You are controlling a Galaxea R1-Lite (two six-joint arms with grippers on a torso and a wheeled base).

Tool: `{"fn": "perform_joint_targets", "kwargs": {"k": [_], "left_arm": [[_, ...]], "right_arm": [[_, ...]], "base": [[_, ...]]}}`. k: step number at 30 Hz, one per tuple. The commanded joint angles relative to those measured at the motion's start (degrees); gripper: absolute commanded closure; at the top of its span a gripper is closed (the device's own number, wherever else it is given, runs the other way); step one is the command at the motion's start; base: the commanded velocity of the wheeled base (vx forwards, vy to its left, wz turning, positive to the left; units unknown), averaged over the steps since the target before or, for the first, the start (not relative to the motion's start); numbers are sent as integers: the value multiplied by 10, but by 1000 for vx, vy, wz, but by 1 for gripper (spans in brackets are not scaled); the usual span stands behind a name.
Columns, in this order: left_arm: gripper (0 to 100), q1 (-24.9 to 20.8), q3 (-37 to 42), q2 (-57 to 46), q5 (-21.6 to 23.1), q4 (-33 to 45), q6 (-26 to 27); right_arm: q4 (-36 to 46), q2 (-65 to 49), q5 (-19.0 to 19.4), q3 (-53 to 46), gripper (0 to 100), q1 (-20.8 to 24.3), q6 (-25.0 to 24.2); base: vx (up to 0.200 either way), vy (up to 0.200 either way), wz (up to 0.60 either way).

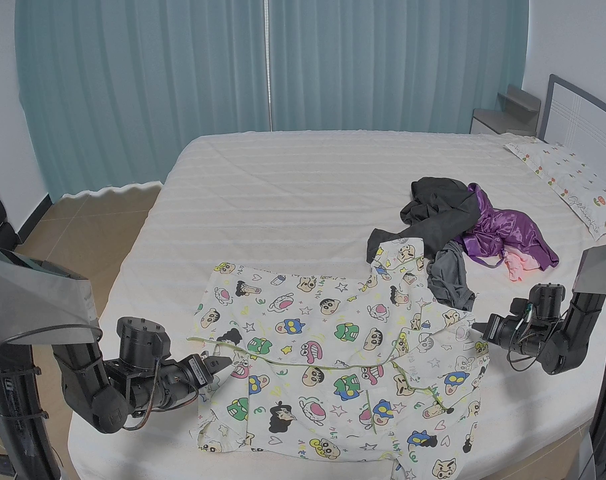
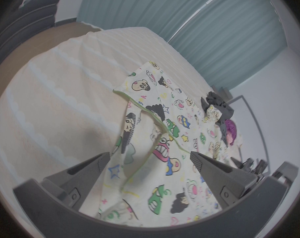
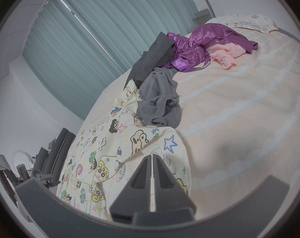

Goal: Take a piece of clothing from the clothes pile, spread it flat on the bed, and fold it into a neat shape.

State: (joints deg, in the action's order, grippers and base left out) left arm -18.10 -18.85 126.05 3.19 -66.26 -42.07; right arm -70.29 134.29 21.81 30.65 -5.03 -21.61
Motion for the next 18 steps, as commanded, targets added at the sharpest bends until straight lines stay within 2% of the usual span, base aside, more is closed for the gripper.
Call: {"fn": "perform_joint_targets", "kwargs": {"k": [1,13,14,18], "left_arm": [[0,3,-19,53,-39,-2,23],[0,3,-33,69,-52,-3,25],[100,3,-33,69,-52,-3,25],[100,6,-30,68,-58,-2,30]], "right_arm": [[0,0,0,0,100,0,0],[0,1,0,4,100,0,-1],[0,1,0,4,100,0,-1],[0,2,0,2,100,0,-1]], "base": [[0,0,0],[0,0,0],[0,0,0],[0,0,0]]}}
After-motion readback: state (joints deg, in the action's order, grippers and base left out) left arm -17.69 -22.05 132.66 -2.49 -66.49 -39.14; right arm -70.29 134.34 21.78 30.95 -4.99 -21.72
